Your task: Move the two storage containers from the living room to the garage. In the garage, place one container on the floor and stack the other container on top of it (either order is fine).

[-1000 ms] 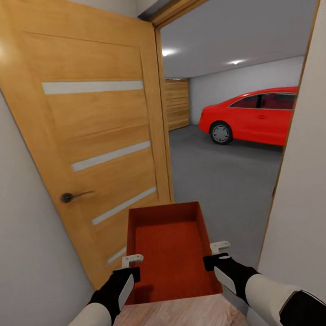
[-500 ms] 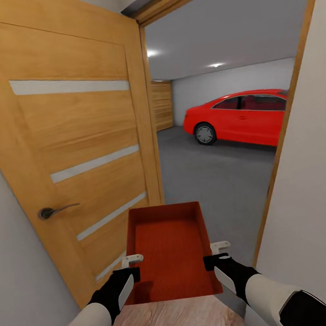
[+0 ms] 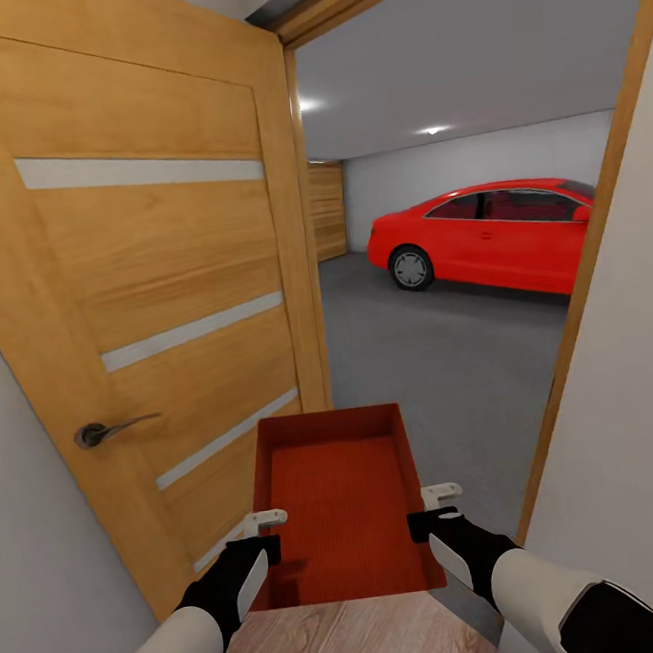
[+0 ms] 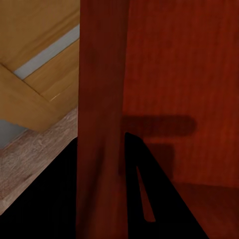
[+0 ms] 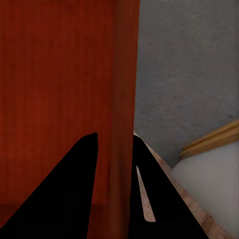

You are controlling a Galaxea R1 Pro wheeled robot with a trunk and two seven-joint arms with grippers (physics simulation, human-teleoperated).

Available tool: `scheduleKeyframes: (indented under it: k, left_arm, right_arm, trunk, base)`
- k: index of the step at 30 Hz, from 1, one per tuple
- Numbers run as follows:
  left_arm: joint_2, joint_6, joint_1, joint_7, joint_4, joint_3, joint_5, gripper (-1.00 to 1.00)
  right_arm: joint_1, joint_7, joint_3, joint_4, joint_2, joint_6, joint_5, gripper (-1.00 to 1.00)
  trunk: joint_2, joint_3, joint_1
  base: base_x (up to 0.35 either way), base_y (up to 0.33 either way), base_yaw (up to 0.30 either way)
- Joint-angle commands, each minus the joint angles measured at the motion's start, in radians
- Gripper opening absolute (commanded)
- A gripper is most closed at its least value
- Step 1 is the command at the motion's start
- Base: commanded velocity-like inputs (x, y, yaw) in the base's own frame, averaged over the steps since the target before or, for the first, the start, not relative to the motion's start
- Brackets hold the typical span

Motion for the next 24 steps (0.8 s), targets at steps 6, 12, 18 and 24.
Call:
scheduleKeyframes:
  k: [6, 12, 18, 24]
  left_arm:
    - [0.034, 0.005, 0.000, 0.007, 0.001, -0.006, 0.020, -1.00]
    - [0.033, 0.005, 0.000, 0.007, 0.001, -0.007, 0.020, -1.00]
    - [0.033, 0.005, 0.000, 0.006, 0.001, -0.007, 0.021, -1.00]
    - [0.033, 0.005, 0.000, 0.006, 0.001, -0.007, 0.021, -1.00]
  right_arm:
    - [-0.001, -0.006, 0.005, -0.005, -0.006, -0.026, 0.006, -1.00]
    - [-0.001, -0.006, 0.005, -0.005, -0.008, -0.027, 0.006, -1.00]
    - [-0.001, -0.006, 0.005, -0.005, -0.006, -0.027, 0.006, -1.00]
    - [-0.001, -0.006, 0.005, -0.005, -0.005, -0.027, 0.006, -1.00]
  trunk:
    - [-0.002, -0.002, 0.001]
    - [-0.002, -0.002, 0.001]
    - [-0.002, -0.002, 0.001]
    - [-0.002, -0.002, 0.001]
  base:
    - [0.000, 0.000, 0.000]
    - [0.000, 0.000, -0.005]
    - [0.000, 0.000, -0.208]
    - [0.000, 0.000, -0.244]
